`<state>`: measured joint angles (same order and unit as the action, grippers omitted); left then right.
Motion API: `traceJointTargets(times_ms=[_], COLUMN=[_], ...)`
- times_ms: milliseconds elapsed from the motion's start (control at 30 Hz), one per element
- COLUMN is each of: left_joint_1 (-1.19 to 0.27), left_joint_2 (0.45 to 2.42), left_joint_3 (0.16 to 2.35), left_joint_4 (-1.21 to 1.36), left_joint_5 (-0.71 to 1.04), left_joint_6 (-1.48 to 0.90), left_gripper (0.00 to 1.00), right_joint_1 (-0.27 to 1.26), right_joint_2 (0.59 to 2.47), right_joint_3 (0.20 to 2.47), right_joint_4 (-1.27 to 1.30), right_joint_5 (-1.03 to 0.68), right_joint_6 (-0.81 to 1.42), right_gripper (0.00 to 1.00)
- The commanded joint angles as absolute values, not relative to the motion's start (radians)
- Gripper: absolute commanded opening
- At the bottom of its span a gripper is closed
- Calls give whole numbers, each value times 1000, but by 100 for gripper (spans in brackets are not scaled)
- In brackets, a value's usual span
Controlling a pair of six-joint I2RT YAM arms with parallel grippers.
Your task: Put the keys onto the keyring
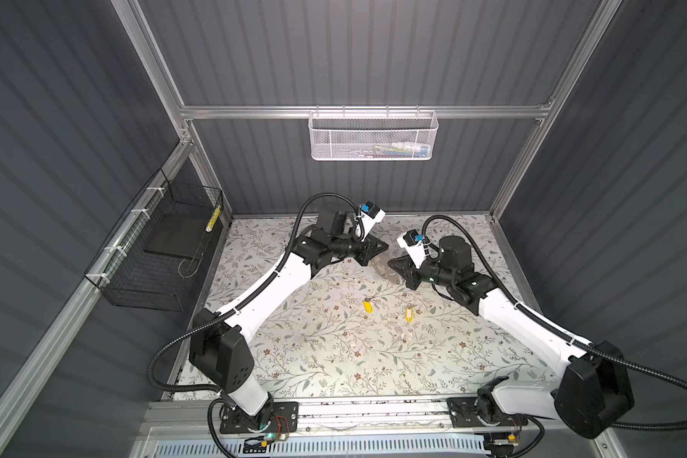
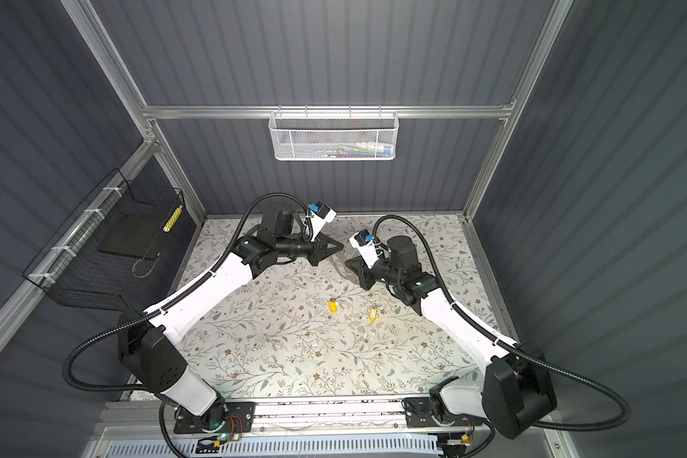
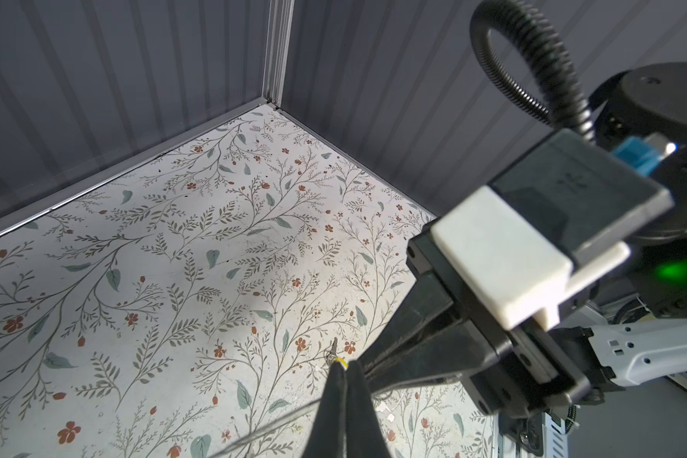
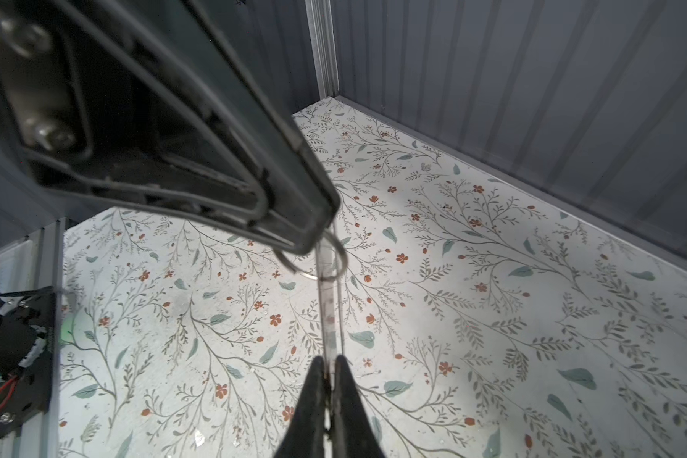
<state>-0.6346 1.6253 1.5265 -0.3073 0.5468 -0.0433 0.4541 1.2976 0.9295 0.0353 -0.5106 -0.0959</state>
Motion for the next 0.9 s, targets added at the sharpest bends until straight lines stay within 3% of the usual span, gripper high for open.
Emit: traceJointTargets(times_ms=[0, 100, 333, 867], left_joint_1=[-648, -650, -661, -783], left_joint_2=[1588, 1592, 1580, 1488], left_joint_3=[1516, 1511, 1481, 1274], left_joint_4=[-285, -285, -266, -19], left_joint_5=[581, 562, 485, 65], left_joint_6=[-29, -23, -3, 75], left_gripper=[0, 0, 0, 0], right_joint_1=[463, 470, 474, 507], right_joint_2=[1283, 1271, 1245, 1234], right_joint_3=[939, 939, 939, 954], right_joint_4=[30, 26, 21, 6], right_joint_5=[-513, -507, -488, -529], right_joint_6=[-96, -95, -72, 12], right_gripper=[5, 1, 0, 0])
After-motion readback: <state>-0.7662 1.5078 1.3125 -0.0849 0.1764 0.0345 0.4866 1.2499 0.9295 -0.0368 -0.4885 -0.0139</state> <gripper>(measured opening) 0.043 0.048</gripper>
